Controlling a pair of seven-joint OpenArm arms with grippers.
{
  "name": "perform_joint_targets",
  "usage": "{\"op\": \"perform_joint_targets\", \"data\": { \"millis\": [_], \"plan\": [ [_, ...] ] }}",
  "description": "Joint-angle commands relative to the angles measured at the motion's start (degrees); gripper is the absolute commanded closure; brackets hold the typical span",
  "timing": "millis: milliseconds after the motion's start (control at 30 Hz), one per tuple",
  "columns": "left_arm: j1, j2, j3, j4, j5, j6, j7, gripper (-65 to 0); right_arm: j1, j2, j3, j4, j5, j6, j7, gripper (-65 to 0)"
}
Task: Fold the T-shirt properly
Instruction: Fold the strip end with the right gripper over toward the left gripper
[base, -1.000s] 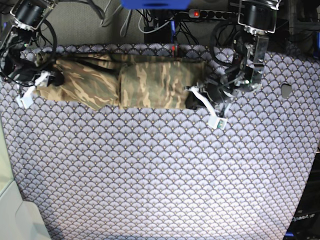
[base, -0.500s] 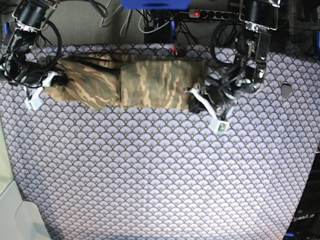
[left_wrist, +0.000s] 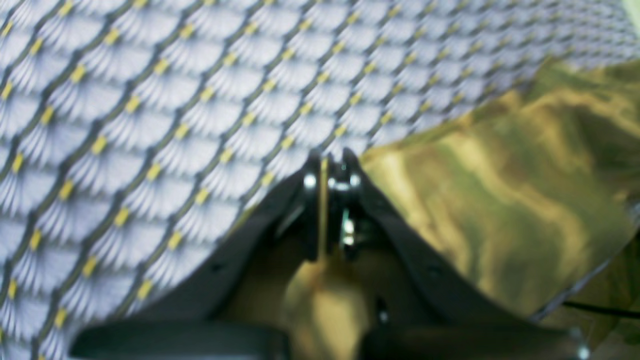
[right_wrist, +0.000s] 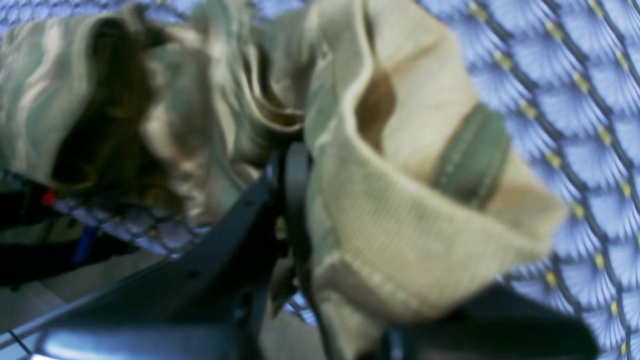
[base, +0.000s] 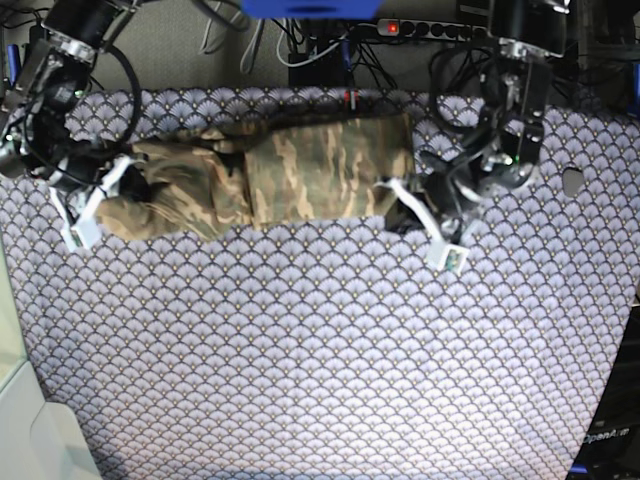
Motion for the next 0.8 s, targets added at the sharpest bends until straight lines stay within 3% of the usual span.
{"op": "perform_joint_targets", "data": {
  "millis": [0,233,333,500,767],
  "plan": [
    [-0.31,-0.86,-1.09,1.12,-0.67,-0.33,-0.89,-0.3,0.70,0.63,-0.46,1.71,1.73,0.41,1.01,0.0],
    [4.35,-1.39,-15.95,1.12,-0.75,-0.33,7.38,-0.3,0.61,-1.31,-1.16,4.44,1.73,0.41,1.01,0.0],
    [4.70,-0.51,-19.03,0.24,-0.23,-0.33,10.19,-0.3,0.61,-1.31,-1.16,4.44,1.73,0.41,1.01,0.0],
    [4.87,4.06,-17.80,-2.40,3.73,-0.33,10.63,-0.3,0.61,-2.01,-1.25,4.44,1.73,0.41,1.01,0.0],
    [3.29,10.13,-11.20,-2.40,16.04,-0.33,10.98,-0.3,0.61,-2.28,-4.94,7.51,1.64,0.41,1.01,0.0]
  ]
}}
